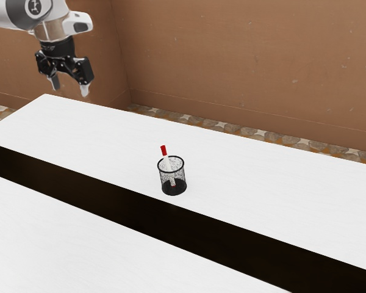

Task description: Take the marker out of the pen holder and place it to the left of the pen holder.

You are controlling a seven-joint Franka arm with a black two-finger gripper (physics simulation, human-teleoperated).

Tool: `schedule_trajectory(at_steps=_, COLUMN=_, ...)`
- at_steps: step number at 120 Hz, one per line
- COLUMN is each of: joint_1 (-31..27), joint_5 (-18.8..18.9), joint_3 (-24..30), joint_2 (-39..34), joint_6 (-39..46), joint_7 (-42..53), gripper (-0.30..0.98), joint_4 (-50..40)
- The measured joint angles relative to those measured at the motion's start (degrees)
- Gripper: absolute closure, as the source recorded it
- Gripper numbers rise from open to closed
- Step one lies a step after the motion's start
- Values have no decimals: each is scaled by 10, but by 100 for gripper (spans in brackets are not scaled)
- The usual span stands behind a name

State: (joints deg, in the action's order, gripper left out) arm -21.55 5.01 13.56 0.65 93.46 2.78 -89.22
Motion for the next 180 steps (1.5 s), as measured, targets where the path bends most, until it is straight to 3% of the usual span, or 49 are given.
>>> schedule_trajectory(at_steps=14, joint_1=-26, joint_5=12, joint_3=1, joint_2=19, joint_6=21, joint_7=1, gripper=0, joint_4=4)
schedule_trajectory(at_steps=24, joint_1=8, joint_5=35, joint_3=-3, joint_2=47, joint_6=36, joint_7=-13, gripper=0, joint_4=5)
schedule_trajectory(at_steps=35, joint_1=84, joint_5=45, joint_3=-47, joint_2=114, joint_6=56, joint_7=-28, gripper=0, joint_4=29)
schedule_trajectory(at_steps=47, joint_1=87, joint_5=42, joint_3=-103, joint_2=200, joint_6=97, joint_7=-36, gripper=0, joint_4=49)
schedule_trajectory(at_steps=66, joint_1=97, joint_5=20, joint_3=-140, joint_2=324, joint_6=175, joint_7=-37, gripper=0, joint_4=111)
schedule_trajectory(at_steps=72, joint_1=102, joint_5=-13, joint_3=-142, joint_2=340, joint_6=194, joint_7=-40, gripper=0, joint_4=132)
schedule_trajectory(at_steps=85, joint_1=127, joint_5=-128, joint_3=-139, joint_2=342, joint_6=220, joint_7=-77, gripper=0, joint_4=148)
schedule_trajectory(at_steps=100, joint_1=165, joint_5=-183, joint_3=-142, joint_2=383, joint_6=229, joint_7=-121, gripper=0, joint_4=193)
schedule_trajectory(at_steps=121, joint_1=201, joint_5=-151, joint_3=-143, joint_2=418, joint_6=205, joint_7=-166, gripper=0, joint_4=243)
schedule_trajectory(at_steps=150, joint_1=216, joint_5=-93, joint_3=-144, joint_2=432, joint_6=152, joint_7=-207, gripper=0, joint_4=247)
schedule_trajectory(at_steps=168, joint_1=217, joint_5=-84, joint_3=-144, joint_2=445, joint_6=154, joint_7=-225, gripper=0, joint_4=264)
schedule_trajectory(at_steps=180, joint_1=219, joint_5=-101, joint_3=-143, joint_2=445, joint_6=154, joint_7=-235, gripper=0, joint_4=263)
